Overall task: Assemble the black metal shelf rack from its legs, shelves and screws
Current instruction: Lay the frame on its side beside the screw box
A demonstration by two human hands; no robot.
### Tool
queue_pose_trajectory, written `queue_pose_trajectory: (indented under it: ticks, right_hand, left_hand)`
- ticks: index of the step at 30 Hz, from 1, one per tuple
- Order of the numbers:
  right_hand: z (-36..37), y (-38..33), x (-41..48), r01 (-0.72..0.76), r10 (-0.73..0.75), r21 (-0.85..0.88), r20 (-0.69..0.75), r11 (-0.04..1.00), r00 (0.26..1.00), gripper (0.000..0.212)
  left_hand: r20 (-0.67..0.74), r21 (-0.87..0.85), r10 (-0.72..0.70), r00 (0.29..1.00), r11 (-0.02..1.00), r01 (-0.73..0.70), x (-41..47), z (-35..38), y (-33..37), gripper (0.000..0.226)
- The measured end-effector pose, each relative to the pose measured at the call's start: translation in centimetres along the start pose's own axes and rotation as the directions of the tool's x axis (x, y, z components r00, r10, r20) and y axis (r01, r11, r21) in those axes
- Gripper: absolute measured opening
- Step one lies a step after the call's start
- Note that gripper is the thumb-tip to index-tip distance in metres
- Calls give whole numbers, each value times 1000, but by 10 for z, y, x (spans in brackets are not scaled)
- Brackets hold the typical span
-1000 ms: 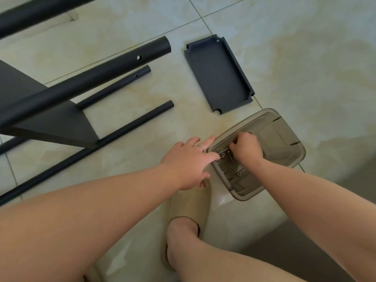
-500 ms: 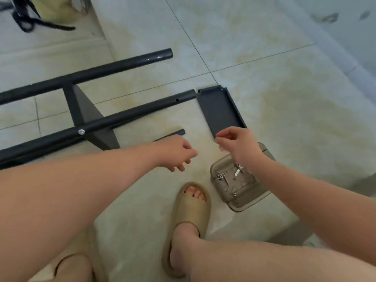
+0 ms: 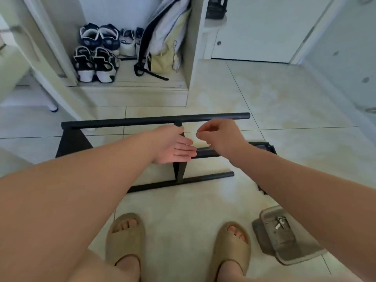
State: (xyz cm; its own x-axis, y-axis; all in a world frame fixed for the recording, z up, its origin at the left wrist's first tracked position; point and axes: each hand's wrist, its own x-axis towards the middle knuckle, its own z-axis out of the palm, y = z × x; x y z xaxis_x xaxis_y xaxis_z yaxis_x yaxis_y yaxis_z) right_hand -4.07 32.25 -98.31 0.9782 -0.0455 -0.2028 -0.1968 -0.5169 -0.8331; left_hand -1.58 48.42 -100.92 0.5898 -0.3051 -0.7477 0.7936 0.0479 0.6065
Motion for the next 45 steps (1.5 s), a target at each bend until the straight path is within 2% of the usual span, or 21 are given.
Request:
queue_pose_trajectory:
  ticks: [4,6,8,10,12,14,17,20,24,27,30,37,40,45]
  right_hand:
    - [36,-17,3,62,-51,-193,63,979,997,16]
    - [47,-19,3,90,-74,-216,81,972,994,18]
    - [51,-17,4,114,-101,-209,70,971,992,18]
    - [51,-11,8,159,-146,-278,68,947,987,18]
    - [45,-2,15,201,-178,-378,96,904,979,22]
    - [37,11,25,231,-165,-476,175,849,971,36]
    - [26,32,42,320,-109,-706,328,632,939,78]
    - [24,48,59,415,-98,-757,427,504,899,114]
    - [32,58,83,539,-118,-750,539,384,834,134]
    - [34,59,101,591,-133,-731,585,340,800,139]
    - [34,61,111,606,-111,-724,608,330,786,142]
    - [36,61,123,617,-100,-708,626,342,774,144]
    - [38,65,122,617,-122,-702,619,357,776,142]
    - [41,71,116,628,-194,-715,599,307,777,135]
  left_hand:
    - [16,-131,-11,1000,991,13,-4,-20,6,55]
    - [7,-143,-24,1000,989,24,-3,-26,7,51]
    - [-29,-133,-28,999,991,24,-1,-31,7,40]
    - [-84,-123,-23,996,992,12,3,-38,6,27]
    - [-154,-103,-4,988,995,-12,10,-45,6,33]
    - [-222,-50,40,974,997,-52,20,-51,8,38]
    - [-286,49,106,952,994,-96,34,-59,10,35]
    - [-305,145,169,937,981,-129,55,-66,9,35]
    - [-154,265,141,978,959,-97,77,-64,1,31]
    - [-82,460,203,976,876,-144,97,-63,-6,21]
    - [-2,577,167,986,805,-135,110,-62,-8,20]
    - [109,674,49,993,730,-110,118,-65,-8,25]
    - [122,693,49,991,711,-120,117,-65,-7,21]
    - [115,735,87,990,663,-144,117,-64,-7,16]
